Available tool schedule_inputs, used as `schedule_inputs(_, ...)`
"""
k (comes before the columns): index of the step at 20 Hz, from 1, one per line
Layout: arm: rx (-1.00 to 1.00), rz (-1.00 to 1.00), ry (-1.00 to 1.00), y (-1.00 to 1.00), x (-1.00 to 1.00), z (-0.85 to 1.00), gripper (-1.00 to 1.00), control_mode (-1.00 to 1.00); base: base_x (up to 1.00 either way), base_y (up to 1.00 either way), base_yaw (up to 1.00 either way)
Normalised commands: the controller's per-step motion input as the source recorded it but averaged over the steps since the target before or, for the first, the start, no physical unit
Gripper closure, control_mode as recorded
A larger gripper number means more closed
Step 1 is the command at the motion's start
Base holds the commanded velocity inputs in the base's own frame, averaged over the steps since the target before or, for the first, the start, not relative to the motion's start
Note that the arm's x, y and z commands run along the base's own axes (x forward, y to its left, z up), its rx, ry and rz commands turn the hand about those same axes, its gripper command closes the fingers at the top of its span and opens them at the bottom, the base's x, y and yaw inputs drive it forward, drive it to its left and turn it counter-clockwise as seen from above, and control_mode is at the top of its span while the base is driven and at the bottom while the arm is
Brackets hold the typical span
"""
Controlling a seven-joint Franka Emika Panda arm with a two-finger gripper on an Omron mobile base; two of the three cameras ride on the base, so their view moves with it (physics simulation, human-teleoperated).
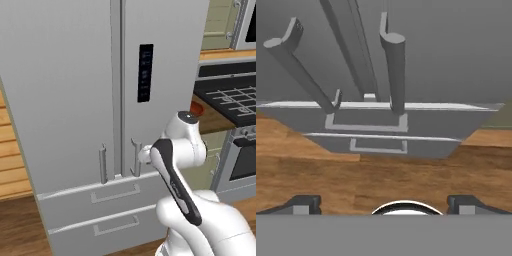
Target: Grab a lemon wedge from the fridge and one ice cube from the ice bowl, and put them in the glass of lemonade.
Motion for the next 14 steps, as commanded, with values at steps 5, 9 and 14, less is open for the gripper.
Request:
schedule_inputs(5,0.05,-0.29,0.00,0.43,0.86,-0.29,-1.00,-1.00,0.00,0.00,0.00)
schedule_inputs(9,-0.11,-0.12,0.01,0.04,0.68,-0.03,-1.00,-1.00,0.00,0.00,0.00)
schedule_inputs(14,-0.03,-0.01,0.00,-0.09,0.66,-0.21,-1.00,-1.00,0.00,0.00,0.00)
